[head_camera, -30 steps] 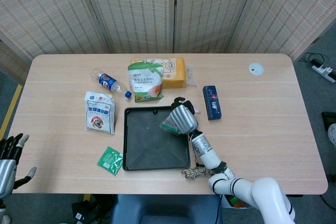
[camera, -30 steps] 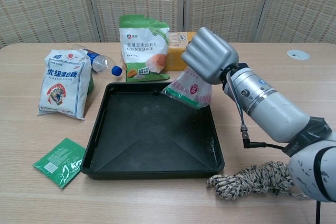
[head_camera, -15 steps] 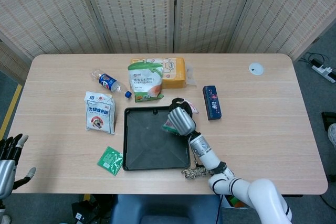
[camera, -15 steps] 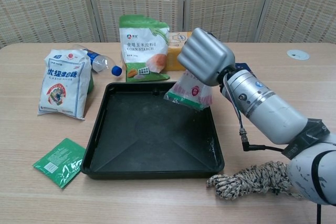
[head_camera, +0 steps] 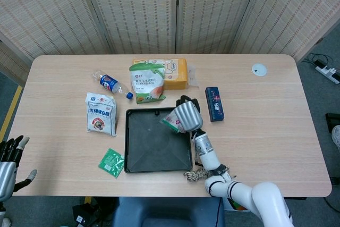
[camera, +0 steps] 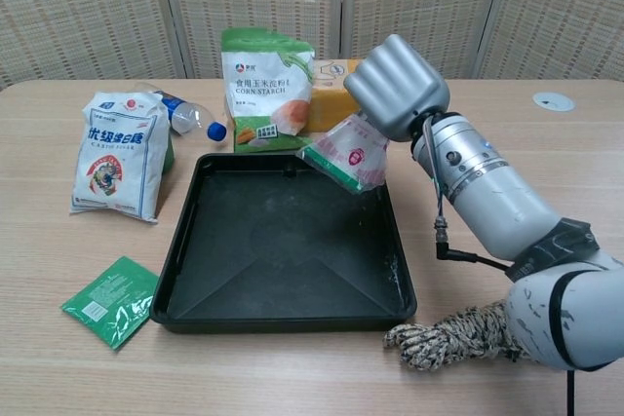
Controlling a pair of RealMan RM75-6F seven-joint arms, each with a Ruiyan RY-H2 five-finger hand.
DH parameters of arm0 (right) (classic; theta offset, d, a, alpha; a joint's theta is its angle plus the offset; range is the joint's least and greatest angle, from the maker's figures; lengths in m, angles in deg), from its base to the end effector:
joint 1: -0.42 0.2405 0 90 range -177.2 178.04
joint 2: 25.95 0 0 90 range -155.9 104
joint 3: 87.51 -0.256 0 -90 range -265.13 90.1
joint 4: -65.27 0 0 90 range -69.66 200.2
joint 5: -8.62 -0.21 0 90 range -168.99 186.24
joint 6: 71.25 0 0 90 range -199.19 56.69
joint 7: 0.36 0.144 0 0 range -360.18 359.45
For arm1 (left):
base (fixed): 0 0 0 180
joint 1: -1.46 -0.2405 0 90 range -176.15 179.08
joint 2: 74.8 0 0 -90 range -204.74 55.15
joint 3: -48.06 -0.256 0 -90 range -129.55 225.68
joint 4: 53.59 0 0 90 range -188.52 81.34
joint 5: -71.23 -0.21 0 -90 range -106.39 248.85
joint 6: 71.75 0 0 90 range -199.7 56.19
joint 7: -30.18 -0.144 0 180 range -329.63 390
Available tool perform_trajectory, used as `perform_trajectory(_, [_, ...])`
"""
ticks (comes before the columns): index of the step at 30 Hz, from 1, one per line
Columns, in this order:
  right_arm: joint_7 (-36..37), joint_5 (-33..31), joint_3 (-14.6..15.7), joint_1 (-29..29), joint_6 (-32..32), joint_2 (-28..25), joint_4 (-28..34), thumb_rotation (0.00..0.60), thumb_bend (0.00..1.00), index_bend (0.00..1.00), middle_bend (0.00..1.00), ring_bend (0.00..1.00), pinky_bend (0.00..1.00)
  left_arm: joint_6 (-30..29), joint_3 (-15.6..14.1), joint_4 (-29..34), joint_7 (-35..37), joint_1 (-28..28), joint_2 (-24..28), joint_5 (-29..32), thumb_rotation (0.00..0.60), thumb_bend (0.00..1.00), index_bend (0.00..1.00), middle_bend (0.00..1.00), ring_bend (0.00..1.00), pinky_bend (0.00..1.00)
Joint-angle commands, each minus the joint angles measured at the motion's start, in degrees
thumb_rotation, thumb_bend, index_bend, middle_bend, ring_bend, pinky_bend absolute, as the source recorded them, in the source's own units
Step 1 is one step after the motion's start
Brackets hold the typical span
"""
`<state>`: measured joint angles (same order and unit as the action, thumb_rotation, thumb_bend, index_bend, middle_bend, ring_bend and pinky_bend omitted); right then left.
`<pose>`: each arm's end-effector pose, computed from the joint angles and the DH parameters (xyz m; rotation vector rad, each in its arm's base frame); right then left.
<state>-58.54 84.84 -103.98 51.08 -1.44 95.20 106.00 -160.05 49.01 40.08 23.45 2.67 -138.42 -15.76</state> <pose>-0.0945 -0.3787 -0.0918 1.6356 0.0629 0.5764 -0.3148 0.1540 0.1617 -1.3860 -0.8401 -0.8023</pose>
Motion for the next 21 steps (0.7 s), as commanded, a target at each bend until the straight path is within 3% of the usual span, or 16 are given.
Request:
perform_trajectory(1, [1.69,-2.04,-1.63,-0.34,-0.76,0.02,1.67,0.6,0.43,0.77,0.57,1.0,0.92,0.04,0.0,0.02,-0.03,0.03,0.01,-0.02,0.6,0.32,0.04,0.07,0.04,0.0])
perform_trajectory(17, [12.53,-10.47,-6.24,-2.58,-6.03,-0.76,6.63,0.6,0.43,0.79,0.6,1.0,0.96,0.23,0.09,0.27,-0.54,0.21,-0.01,0.03,0.6,0.32,0.03,0.07,0.04,0.0])
perform_trajectory(21, [13.68,-11.68,-6.23,-3.11,-6.97,-1.81,7.91,0.6,0.43,0.79,0.6,1.0,0.96,0.19,0.12,0.48,-0.82,0.25,-0.01,-0.05,0.6,0.32,0.03,0.07,0.04,0.0])
